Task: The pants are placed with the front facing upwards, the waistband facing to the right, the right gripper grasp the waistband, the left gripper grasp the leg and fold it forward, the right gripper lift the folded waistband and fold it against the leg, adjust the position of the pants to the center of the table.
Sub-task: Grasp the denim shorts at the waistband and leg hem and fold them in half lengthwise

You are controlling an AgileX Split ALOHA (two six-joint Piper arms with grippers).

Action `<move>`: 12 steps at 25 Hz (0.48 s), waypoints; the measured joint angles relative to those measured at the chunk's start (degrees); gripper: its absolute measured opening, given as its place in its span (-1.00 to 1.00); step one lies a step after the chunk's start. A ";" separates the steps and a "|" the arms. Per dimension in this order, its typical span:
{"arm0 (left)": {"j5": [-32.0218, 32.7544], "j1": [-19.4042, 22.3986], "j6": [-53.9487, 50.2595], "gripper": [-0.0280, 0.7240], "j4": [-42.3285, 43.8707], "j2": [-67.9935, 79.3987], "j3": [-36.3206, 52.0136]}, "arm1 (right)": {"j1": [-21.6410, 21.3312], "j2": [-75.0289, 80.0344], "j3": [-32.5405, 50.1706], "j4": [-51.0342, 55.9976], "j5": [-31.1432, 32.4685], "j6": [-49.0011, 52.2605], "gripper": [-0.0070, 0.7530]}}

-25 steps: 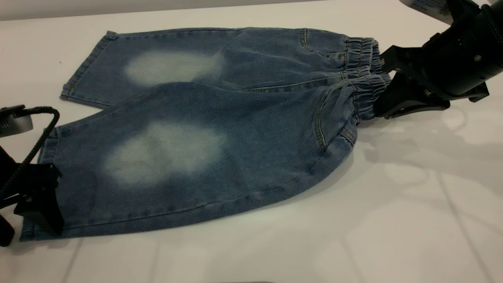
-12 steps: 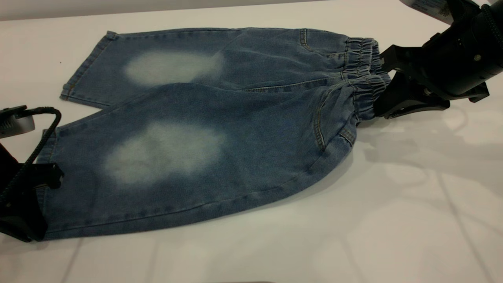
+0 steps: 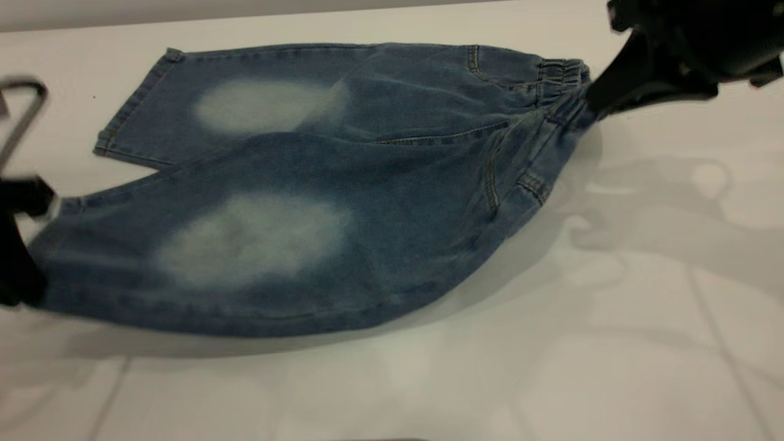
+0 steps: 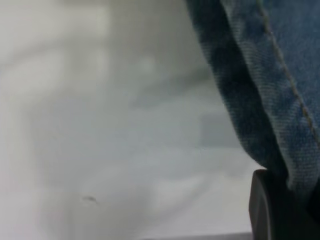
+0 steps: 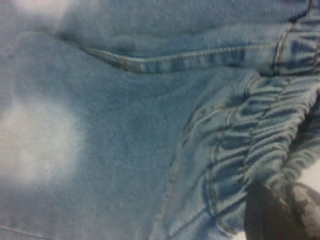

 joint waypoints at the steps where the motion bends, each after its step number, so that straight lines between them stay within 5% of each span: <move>1: 1.48 0.00 0.03 -0.78 0.07 -2.57 -0.60 | 0.00 -1.05 0.11 -0.81 0.23 0.90 -0.90; 12: 2.94 0.00 0.44 -0.78 0.83 -8.49 -12.06 | 0.00 -3.41 0.21 -1.40 -2.91 2.46 -0.90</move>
